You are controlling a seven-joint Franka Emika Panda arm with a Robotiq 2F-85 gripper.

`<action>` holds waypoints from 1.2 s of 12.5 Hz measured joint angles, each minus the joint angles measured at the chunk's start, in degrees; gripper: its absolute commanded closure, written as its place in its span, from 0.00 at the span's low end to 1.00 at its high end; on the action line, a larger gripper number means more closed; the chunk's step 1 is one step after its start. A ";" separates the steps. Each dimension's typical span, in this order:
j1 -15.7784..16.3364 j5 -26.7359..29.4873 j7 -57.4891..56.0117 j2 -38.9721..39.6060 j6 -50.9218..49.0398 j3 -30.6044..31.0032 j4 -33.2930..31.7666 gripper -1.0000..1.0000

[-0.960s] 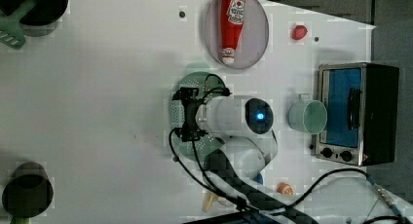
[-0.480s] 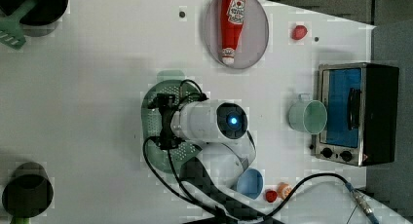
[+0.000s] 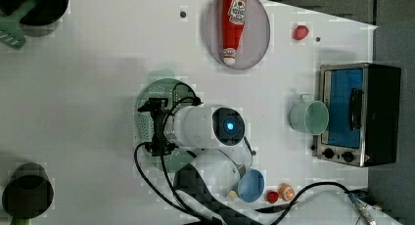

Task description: Drag strainer right to left.

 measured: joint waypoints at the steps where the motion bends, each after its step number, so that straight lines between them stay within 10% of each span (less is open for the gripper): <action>1: -0.03 0.31 -0.11 -0.17 -2.24 -0.08 0.34 0.00; 15: -1.93 -6.94 -40.01 -54.27 -50.39 -24.58 3.25 0.00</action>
